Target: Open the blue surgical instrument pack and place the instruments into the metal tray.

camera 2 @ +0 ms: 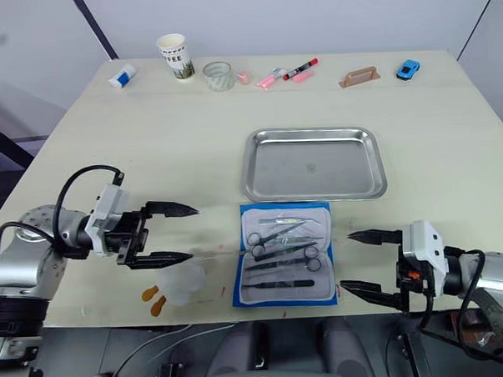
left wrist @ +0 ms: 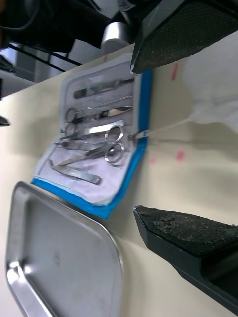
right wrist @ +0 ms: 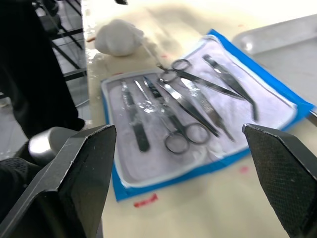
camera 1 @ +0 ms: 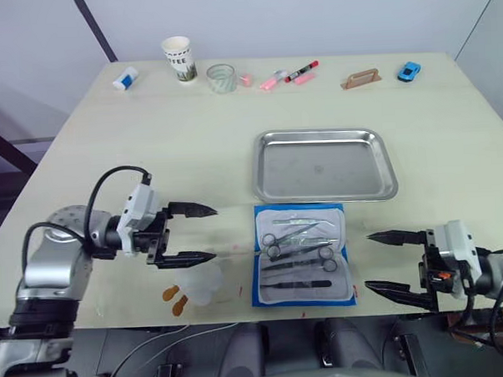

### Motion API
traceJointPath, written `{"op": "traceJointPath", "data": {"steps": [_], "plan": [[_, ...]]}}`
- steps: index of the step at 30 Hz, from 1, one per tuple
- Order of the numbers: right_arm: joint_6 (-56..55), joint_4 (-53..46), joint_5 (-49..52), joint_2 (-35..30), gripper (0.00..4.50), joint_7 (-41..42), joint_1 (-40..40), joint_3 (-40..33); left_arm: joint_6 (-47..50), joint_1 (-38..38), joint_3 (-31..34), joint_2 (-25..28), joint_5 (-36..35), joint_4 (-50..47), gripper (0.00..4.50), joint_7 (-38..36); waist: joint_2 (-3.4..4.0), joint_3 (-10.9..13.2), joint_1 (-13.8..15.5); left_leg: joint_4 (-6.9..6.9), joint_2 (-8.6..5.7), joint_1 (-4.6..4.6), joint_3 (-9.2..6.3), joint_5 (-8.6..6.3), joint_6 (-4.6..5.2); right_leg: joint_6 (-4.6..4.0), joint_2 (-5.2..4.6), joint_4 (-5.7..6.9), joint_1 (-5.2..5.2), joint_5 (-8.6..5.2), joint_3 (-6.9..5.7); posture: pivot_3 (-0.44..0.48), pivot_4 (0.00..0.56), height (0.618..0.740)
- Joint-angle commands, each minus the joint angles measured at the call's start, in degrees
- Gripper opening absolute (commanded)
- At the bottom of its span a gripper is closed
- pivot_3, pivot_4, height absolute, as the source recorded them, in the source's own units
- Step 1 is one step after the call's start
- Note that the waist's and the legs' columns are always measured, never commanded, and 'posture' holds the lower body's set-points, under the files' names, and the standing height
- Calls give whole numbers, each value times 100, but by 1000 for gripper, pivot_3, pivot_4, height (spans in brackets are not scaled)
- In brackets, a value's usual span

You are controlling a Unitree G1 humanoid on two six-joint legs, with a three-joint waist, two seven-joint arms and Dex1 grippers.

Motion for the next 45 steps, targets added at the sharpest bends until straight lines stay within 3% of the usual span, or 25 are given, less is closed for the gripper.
{"op": "traceJointPath", "data": {"steps": [1, 10, 23, 38, 45], "plan": [[-275, 45, -127, 86, 4459, 35, -112, -12, -86, -57, -67, -38, -131, -491, 4500, -306, 0, 0, 10, 0, 0, 0, 0, 0, 0, 0, 0, -1, 0, 0, 0, 0, 150, 740], [-712, 403, -851, 373, 4459, 19, -701, 738, -27, -222, -332, -157, -147, -874, 4500, -310, 1, 2, -3, 1, 0, -1, 2, 0, 0, 0, 3, 2, -2, 0, 1, 0, 150, 740], [-1224, 1747, -1652, 961, 4459, 29, -1849, 1661, -139, -335, -506, -632, -30, -1029, 4500, -14, 2, 3, -1, 2, -1, -1, 6, 0, 0, 0, 1, 1, -3, 1, 4, 0, 150, 740], [-1449, 2404, -2316, 924, 4459, -50, -1842, 2051, -276, -311, -555, -812, 110, -830, 4500, -37, 1, 2, -2, 1, -1, 0, 4, 0, 0, 0, 2, 2, -3, 1, 4, 0, 150, 740], [-1212, 2367, -2458, 916, 4459, -185, -1861, 2244, -409, -657, -768, -1066, 530, -134, 4500, 153, -6, -4, -5, 1, -1, 6, 6, 0, 0, -1, 6, 4, 0, 1, 1, 0, 150, 740]]}}
